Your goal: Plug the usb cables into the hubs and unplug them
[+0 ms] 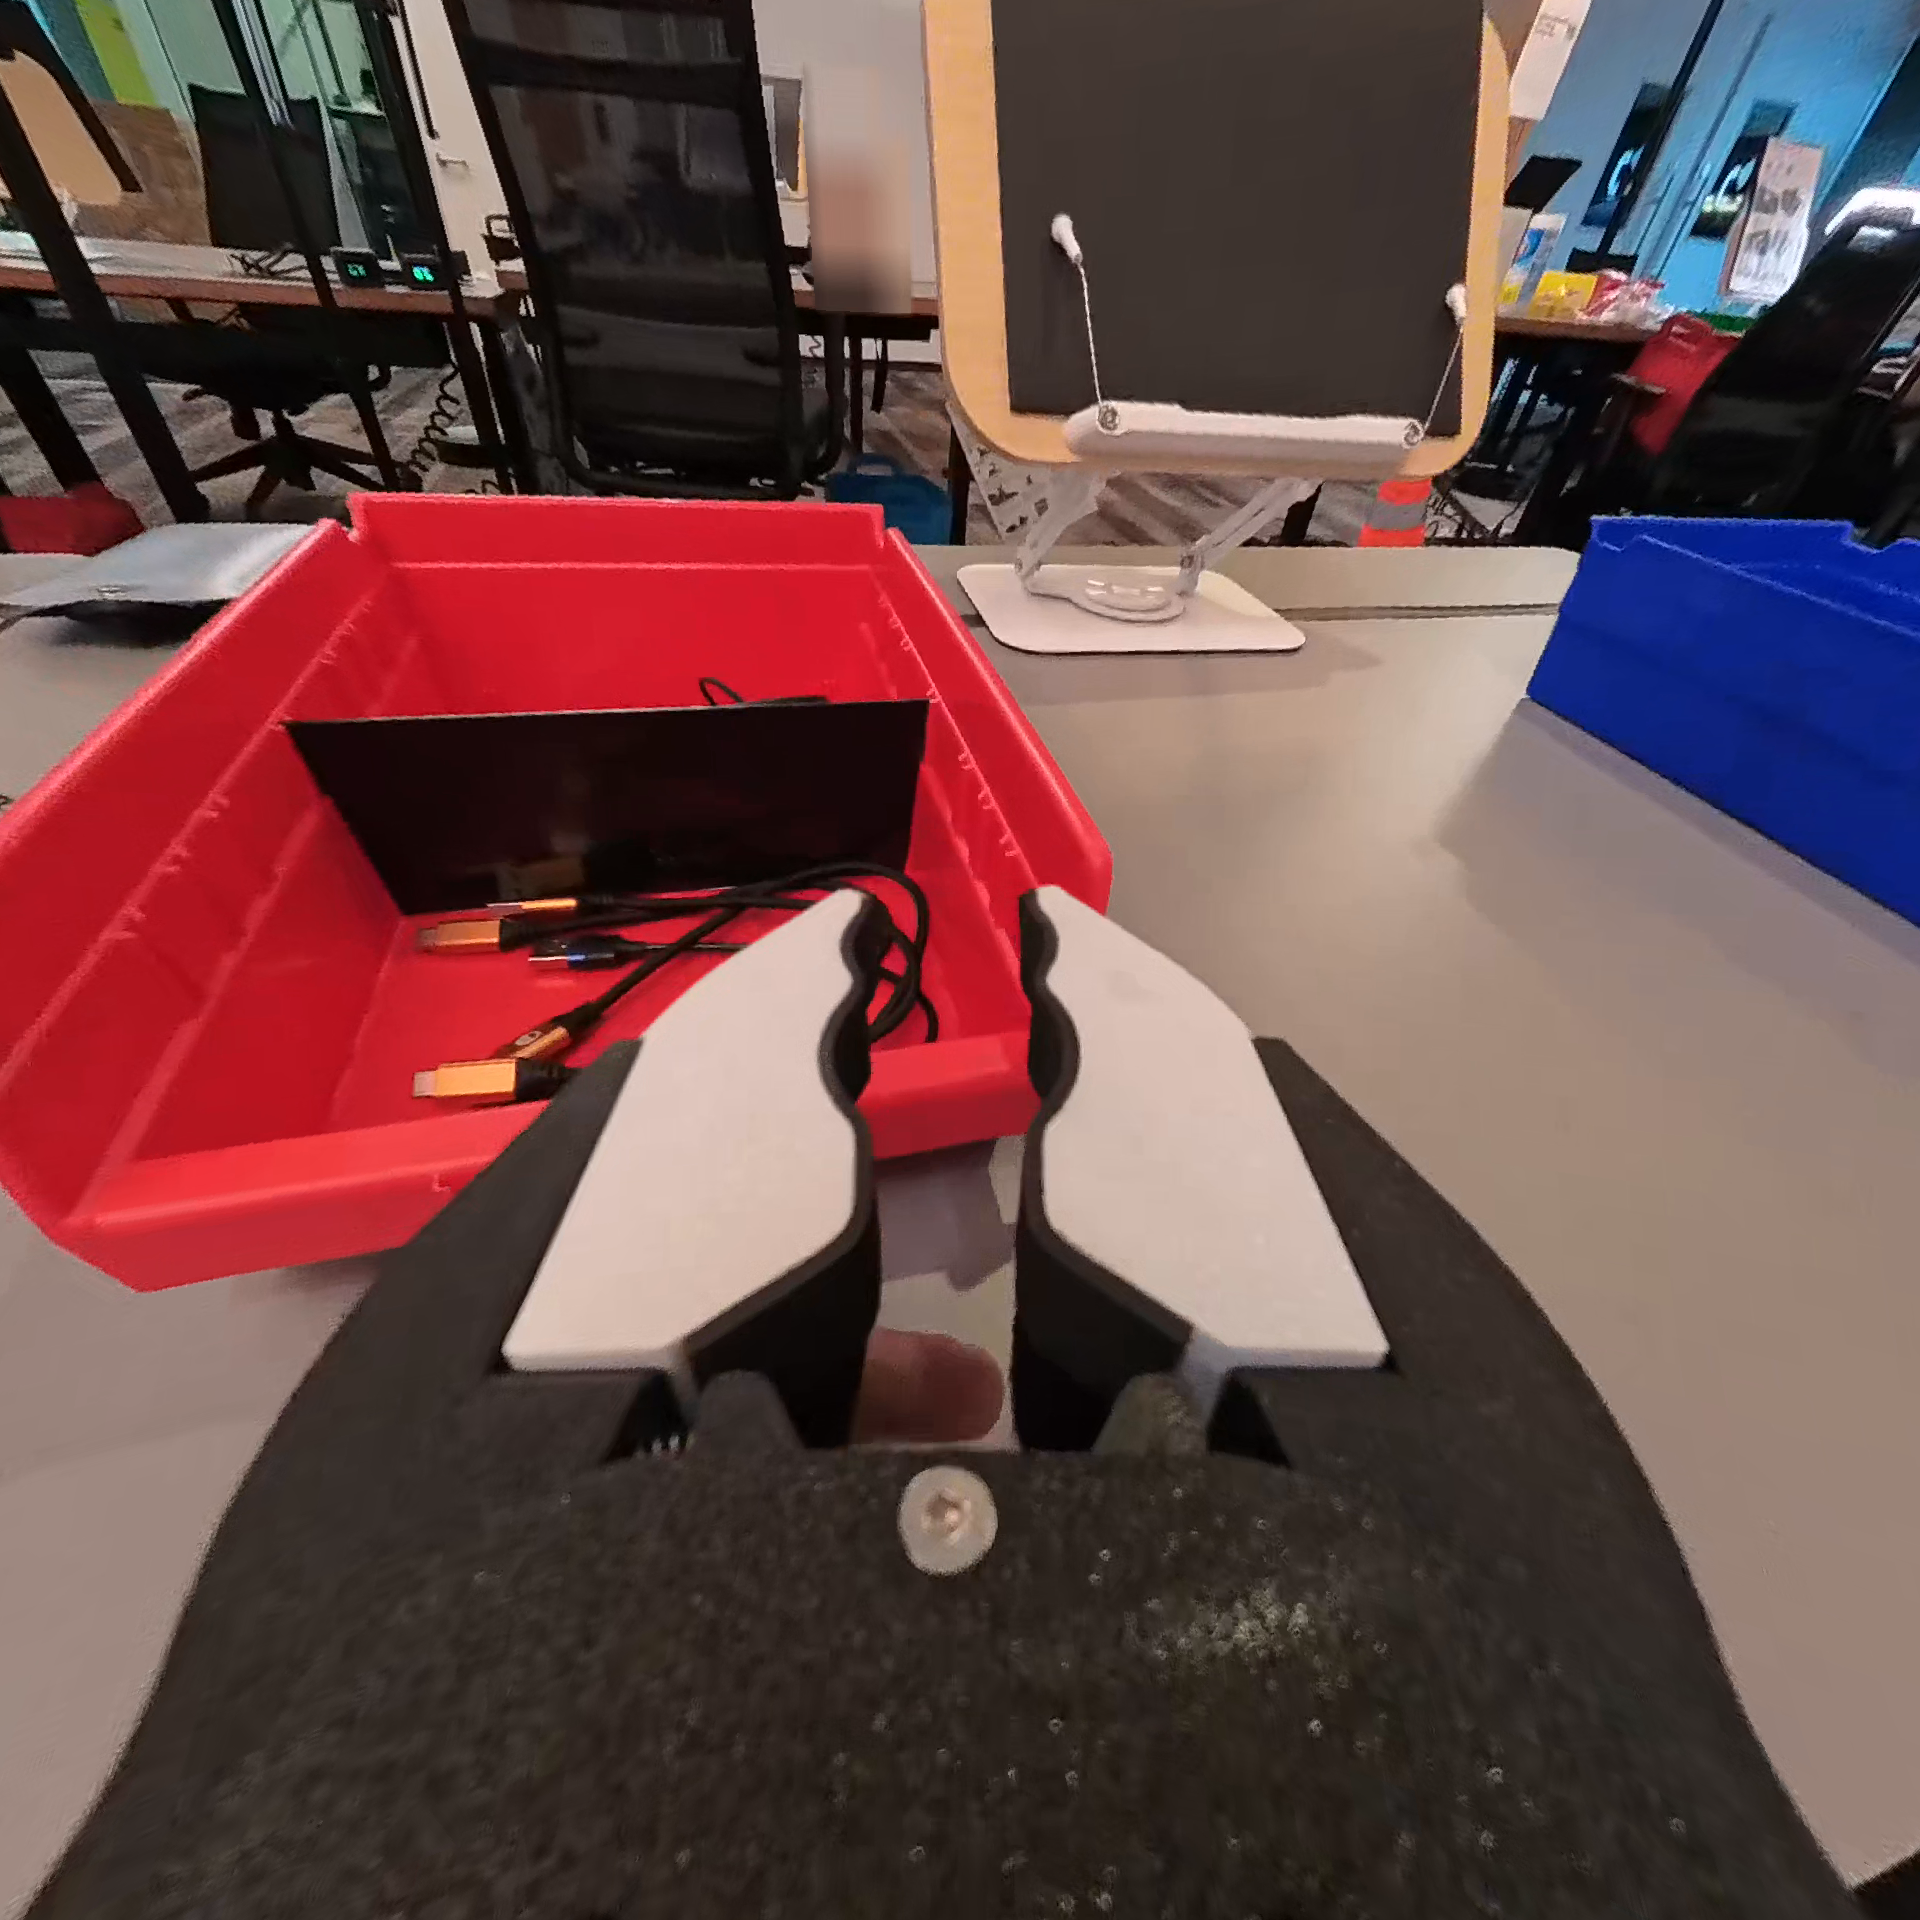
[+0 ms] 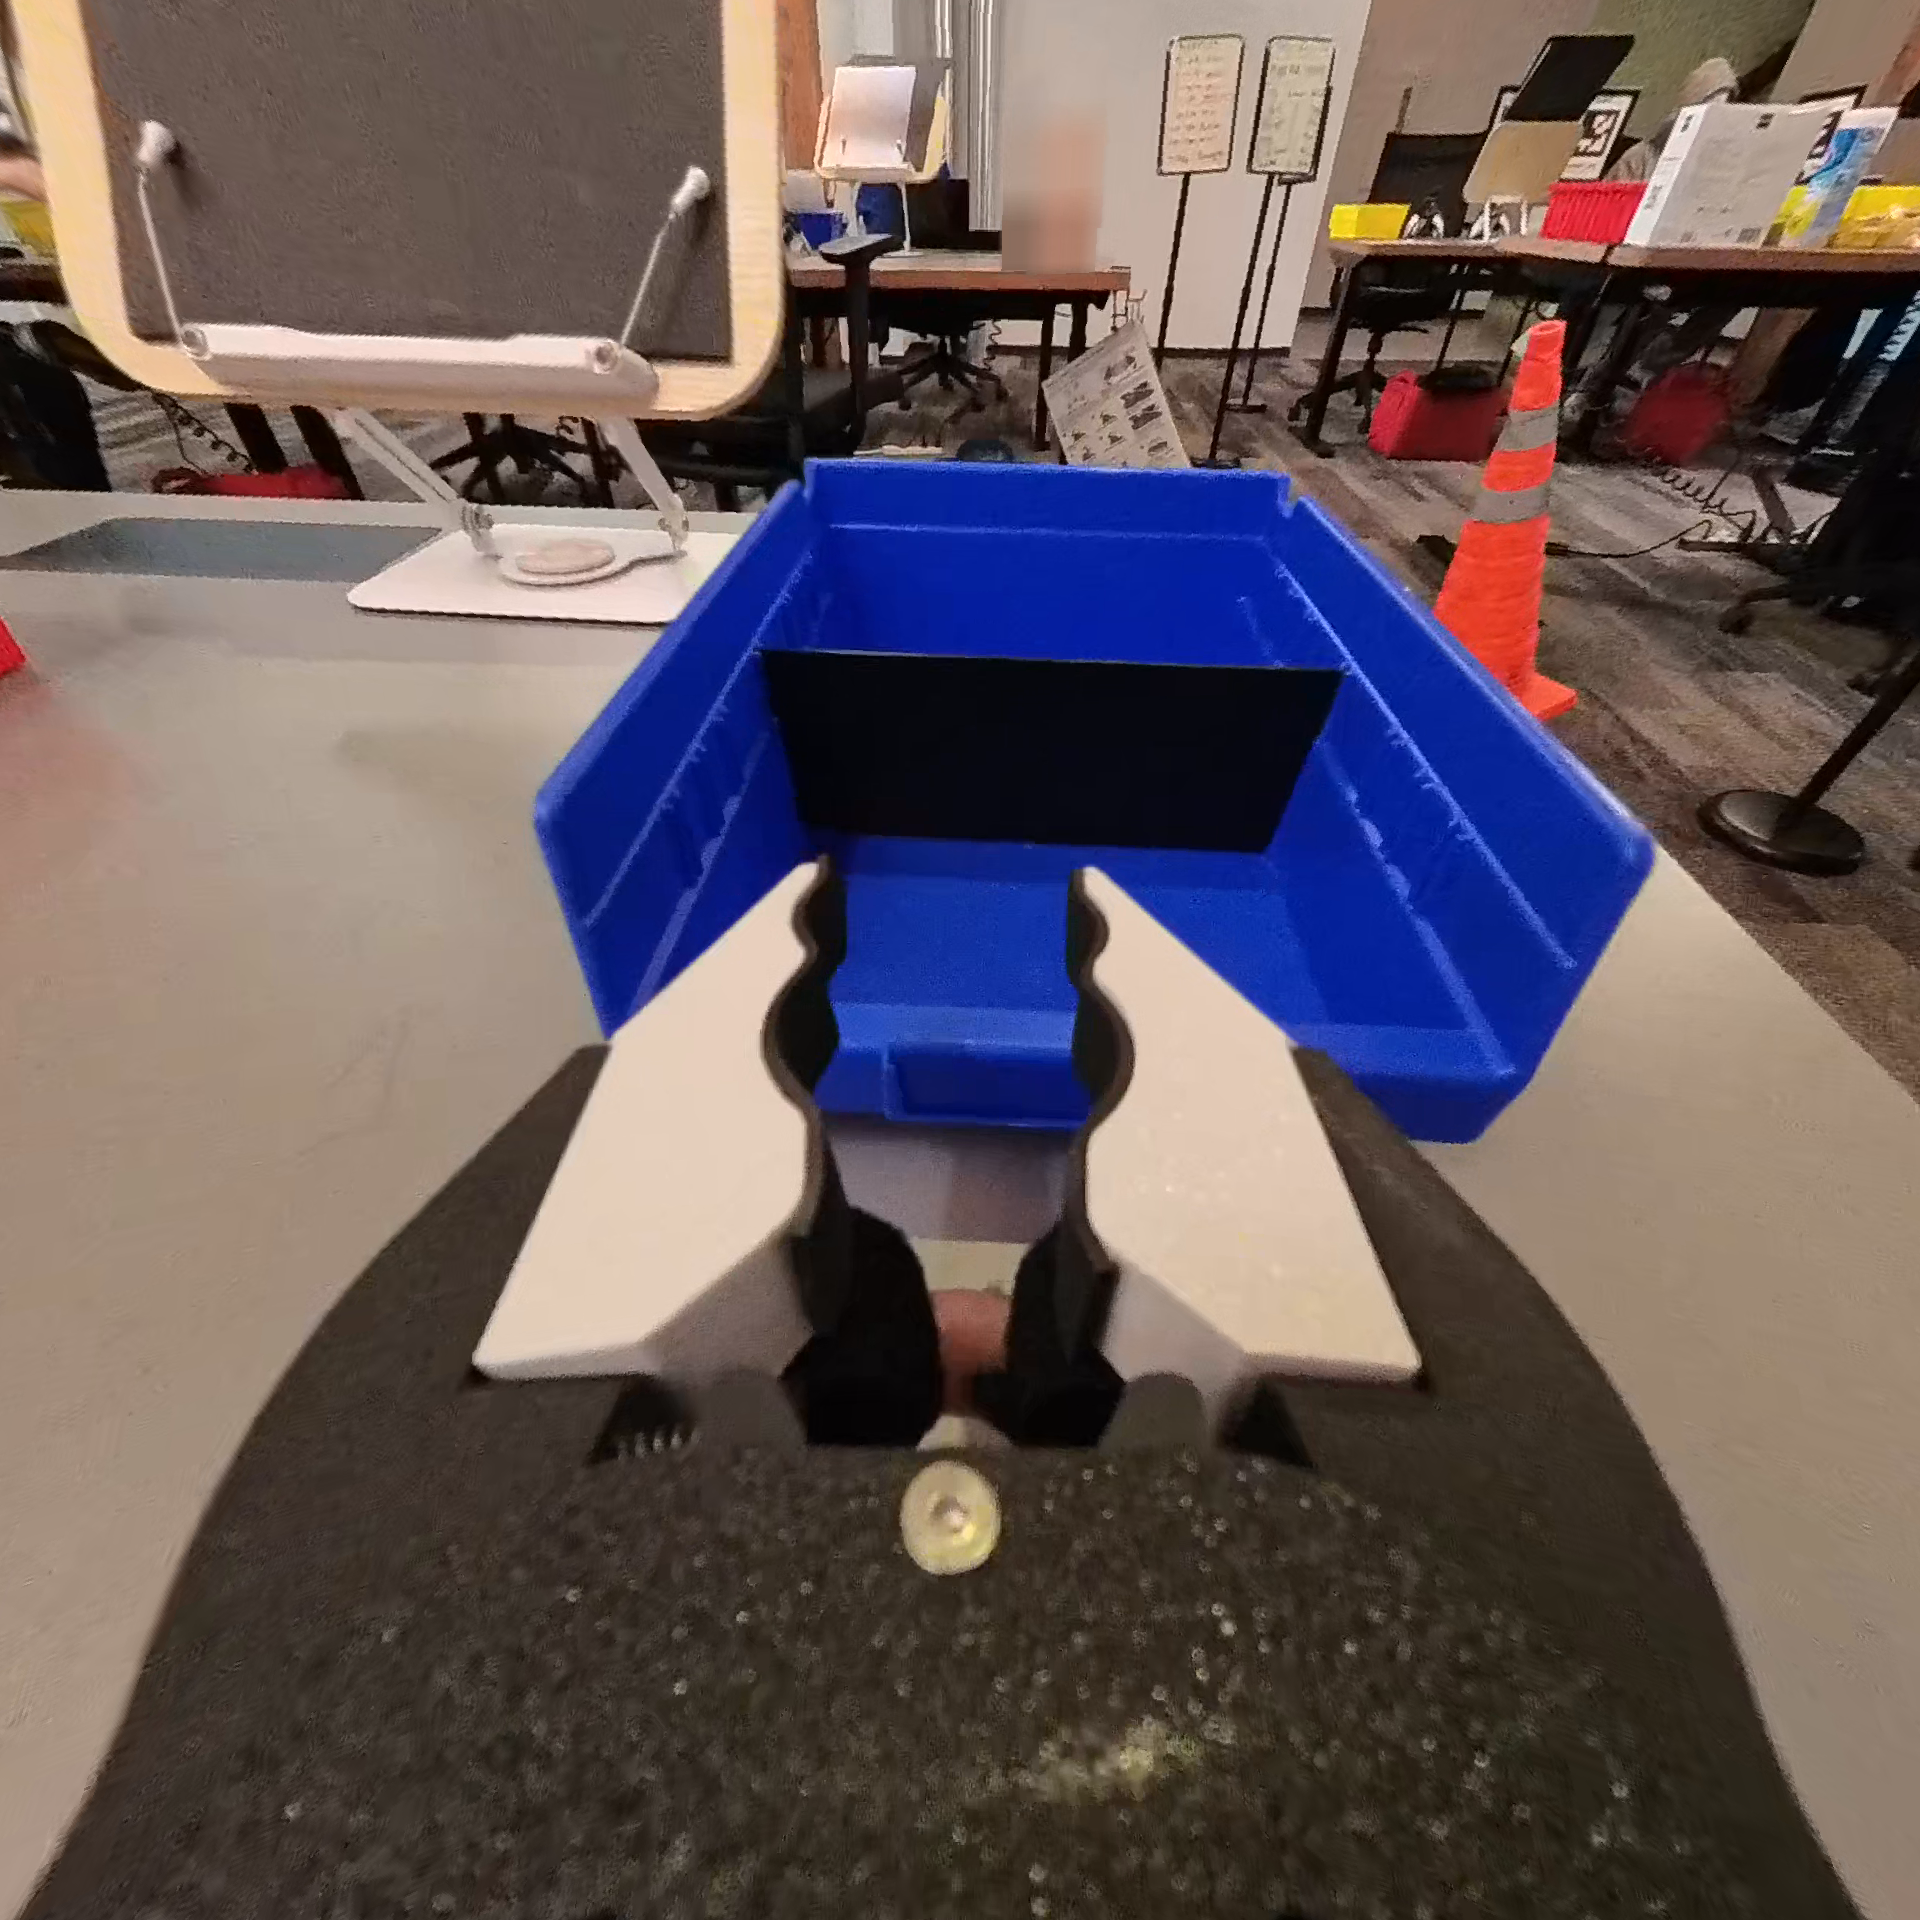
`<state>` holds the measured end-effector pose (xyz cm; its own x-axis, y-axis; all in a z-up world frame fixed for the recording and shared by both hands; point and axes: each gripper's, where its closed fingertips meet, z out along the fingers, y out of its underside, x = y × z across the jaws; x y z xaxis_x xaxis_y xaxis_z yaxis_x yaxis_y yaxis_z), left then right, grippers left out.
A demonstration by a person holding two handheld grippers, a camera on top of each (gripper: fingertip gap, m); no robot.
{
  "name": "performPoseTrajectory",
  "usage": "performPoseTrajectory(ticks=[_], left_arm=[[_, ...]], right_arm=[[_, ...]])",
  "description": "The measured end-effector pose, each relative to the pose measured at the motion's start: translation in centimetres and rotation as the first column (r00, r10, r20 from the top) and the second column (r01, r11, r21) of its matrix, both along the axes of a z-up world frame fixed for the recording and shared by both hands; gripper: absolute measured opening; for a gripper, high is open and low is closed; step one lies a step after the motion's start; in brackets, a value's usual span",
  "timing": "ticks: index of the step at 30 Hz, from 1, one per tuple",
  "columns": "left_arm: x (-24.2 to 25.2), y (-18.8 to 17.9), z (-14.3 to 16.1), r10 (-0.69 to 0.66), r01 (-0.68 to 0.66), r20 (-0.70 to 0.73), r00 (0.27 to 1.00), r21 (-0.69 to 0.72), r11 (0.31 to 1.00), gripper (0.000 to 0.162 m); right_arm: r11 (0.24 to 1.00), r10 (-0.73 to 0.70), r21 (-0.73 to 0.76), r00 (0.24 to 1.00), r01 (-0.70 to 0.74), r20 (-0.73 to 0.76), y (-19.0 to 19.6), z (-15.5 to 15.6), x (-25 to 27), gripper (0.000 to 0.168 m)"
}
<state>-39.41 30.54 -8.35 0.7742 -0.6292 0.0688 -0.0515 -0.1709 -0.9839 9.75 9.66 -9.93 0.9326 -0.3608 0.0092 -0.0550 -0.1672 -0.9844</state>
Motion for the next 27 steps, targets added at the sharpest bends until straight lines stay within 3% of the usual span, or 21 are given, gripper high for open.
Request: performPoseTrajectory(ticks=[5,17,22,27], left_arm=[[0.2,-0.2,-0.9,0.003,-0.004,-0.063,0.998,-0.015,1.0,0.026],[-0.4,0.1,-1.2,0.03,-0.033,-0.054,0.998,-0.049,0.998,0.024],[-0.5,0.4,-1.9,0.037,-0.041,-0.037,0.999,-0.115,0.993,0.024],[-0.6,0.5,-2.0,0.045,-0.051,-0.047,0.998,-0.117,0.992,0.011]], right_arm=[[1.0,0.027,-0.013,0.999,-0.028,-0.02,0.5,-0.3,-0.7,0.038],[0.999,0.029,-0.029,0.984,-0.035,-0.173,0.4,-1.7,-0.1,0.034],[1.0,0.008,-0.011,0.988,-0.009,-0.151,0.1,-1.3,0.4,0.033],[1.0,0.013,0.01,0.99,-0.011,-0.14,0.1,-0.9,0.4,0.031]])
